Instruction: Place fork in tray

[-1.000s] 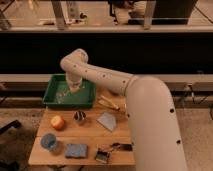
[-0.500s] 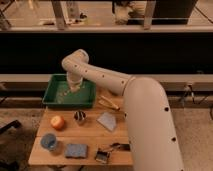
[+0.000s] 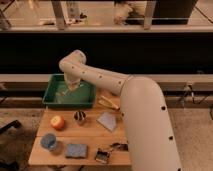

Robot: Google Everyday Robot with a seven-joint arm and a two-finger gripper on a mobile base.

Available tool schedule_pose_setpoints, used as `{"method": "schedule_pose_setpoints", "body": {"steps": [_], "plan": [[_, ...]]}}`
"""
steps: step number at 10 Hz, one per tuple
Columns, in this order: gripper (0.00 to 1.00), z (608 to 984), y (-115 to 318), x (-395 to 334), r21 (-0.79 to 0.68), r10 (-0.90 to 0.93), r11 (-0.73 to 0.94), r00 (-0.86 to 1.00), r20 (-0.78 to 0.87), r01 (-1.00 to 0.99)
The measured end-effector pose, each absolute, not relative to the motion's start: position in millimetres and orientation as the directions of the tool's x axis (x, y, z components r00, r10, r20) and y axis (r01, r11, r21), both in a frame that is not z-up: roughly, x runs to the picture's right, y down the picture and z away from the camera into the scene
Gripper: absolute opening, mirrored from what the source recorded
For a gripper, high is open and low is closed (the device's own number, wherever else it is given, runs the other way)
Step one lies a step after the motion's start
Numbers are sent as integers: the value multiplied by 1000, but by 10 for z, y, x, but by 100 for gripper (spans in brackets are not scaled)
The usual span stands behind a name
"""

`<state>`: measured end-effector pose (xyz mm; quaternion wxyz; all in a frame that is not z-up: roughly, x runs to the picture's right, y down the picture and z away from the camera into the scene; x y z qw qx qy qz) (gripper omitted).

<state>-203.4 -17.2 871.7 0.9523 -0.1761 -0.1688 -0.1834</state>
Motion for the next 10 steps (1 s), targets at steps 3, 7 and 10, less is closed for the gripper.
{"method": "schedule_pose_setpoints", "body": {"steps": [3, 7, 10], "plan": [[0, 8765, -168, -2001, -241, -347, 861, 863, 367, 448], [0, 8903, -185, -1942, -208, -380, 857, 851, 362, 471], [0, 9042, -265, -1905, -180, -375, 868, 849, 372, 462]]}}
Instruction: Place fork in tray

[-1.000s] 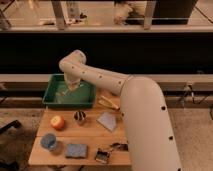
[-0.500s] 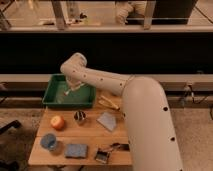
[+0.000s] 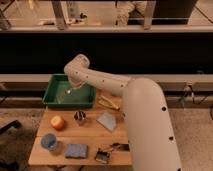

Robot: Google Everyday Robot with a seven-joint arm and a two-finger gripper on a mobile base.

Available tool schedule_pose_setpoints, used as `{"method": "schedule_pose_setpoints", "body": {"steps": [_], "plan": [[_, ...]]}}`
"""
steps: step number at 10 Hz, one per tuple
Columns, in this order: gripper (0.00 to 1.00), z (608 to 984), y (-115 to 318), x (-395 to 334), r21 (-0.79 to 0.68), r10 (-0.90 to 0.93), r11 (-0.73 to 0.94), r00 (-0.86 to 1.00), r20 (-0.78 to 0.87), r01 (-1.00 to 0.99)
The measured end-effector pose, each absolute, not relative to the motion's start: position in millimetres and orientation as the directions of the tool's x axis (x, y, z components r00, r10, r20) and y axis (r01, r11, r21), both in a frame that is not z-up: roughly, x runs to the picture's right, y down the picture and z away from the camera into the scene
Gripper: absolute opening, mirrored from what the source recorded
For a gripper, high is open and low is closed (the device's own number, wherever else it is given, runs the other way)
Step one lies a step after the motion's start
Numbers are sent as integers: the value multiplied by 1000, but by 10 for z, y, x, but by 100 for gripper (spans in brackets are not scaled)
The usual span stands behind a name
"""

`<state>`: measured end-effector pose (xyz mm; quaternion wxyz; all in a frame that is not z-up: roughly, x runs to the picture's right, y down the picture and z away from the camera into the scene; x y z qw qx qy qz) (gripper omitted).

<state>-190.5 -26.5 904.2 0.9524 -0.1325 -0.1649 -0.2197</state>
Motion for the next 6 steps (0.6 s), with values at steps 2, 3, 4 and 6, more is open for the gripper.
{"method": "schedule_pose_setpoints", "body": {"steps": [2, 3, 4, 6], "plan": [[0, 9107, -309, -1915, -162, -376, 873, 846, 378, 460], [0, 9136, -330, -1926, -151, -382, 873, 843, 378, 463], [0, 9153, -338, -1935, -146, -387, 872, 841, 378, 467], [0, 9184, -367, -1950, -132, -401, 870, 836, 374, 476]]}}
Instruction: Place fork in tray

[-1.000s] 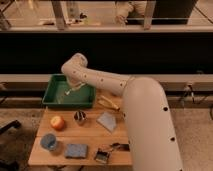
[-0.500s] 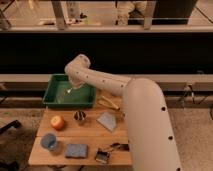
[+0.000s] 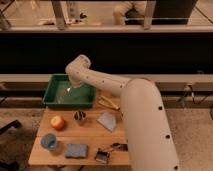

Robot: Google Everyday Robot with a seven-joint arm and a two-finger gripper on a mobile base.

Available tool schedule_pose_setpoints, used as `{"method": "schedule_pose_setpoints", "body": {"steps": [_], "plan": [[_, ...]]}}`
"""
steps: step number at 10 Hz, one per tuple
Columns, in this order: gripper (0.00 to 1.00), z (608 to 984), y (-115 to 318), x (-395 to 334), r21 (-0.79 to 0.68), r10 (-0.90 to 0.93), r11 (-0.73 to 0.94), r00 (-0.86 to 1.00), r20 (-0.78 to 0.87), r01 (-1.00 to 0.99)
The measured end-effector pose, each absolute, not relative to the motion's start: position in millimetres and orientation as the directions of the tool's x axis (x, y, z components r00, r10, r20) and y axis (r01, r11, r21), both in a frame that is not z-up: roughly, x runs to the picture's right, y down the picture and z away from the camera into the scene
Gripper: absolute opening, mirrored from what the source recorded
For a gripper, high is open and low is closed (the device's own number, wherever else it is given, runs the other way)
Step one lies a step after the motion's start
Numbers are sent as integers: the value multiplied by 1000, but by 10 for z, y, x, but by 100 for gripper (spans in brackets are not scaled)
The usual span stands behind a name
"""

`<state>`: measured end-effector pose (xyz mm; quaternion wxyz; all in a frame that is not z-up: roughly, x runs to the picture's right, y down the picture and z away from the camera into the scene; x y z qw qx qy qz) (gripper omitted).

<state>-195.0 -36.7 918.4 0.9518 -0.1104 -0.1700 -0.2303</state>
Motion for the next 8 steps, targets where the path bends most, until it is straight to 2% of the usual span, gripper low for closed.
{"method": "schedule_pose_setpoints", "body": {"steps": [2, 3, 7, 8], "plan": [[0, 9203, -368, -1987, -126, -409, 866, 831, 376, 484], [6, 9224, -362, -2013, -140, -404, 865, 834, 375, 482], [43, 9257, -317, -2054, -167, -389, 858, 827, 407, 486], [56, 9255, -296, -2086, -168, -389, 856, 823, 414, 489]]}}
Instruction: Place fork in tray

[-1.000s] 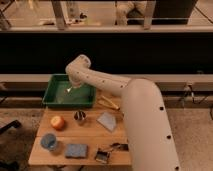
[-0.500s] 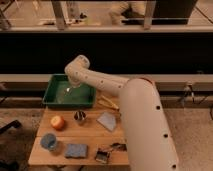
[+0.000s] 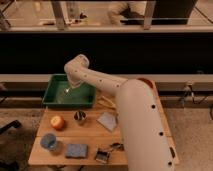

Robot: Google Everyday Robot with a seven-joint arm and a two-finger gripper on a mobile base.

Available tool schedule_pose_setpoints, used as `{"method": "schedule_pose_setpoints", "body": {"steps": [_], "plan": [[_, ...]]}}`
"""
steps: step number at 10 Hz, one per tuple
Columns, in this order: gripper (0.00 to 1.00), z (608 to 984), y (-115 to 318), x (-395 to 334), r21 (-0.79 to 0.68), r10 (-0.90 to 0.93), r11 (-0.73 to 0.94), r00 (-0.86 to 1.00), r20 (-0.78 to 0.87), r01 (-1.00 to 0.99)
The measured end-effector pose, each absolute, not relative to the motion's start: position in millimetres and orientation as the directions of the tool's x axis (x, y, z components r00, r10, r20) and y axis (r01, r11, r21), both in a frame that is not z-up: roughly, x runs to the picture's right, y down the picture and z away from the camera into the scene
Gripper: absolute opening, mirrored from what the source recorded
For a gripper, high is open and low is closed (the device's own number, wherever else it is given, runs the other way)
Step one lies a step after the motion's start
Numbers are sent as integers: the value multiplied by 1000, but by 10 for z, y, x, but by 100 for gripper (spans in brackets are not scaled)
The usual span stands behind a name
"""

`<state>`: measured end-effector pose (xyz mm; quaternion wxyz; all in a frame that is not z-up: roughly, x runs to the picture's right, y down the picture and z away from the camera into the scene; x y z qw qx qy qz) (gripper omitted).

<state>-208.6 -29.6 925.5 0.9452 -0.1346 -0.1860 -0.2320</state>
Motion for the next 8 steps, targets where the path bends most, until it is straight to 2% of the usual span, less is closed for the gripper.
{"method": "schedule_pose_setpoints", "body": {"steps": [3, 8], "plan": [[79, 9264, -291, -2090, -160, -396, 855, 821, 412, 493], [80, 9253, -297, -2090, -148, -401, 860, 824, 400, 489]]}}
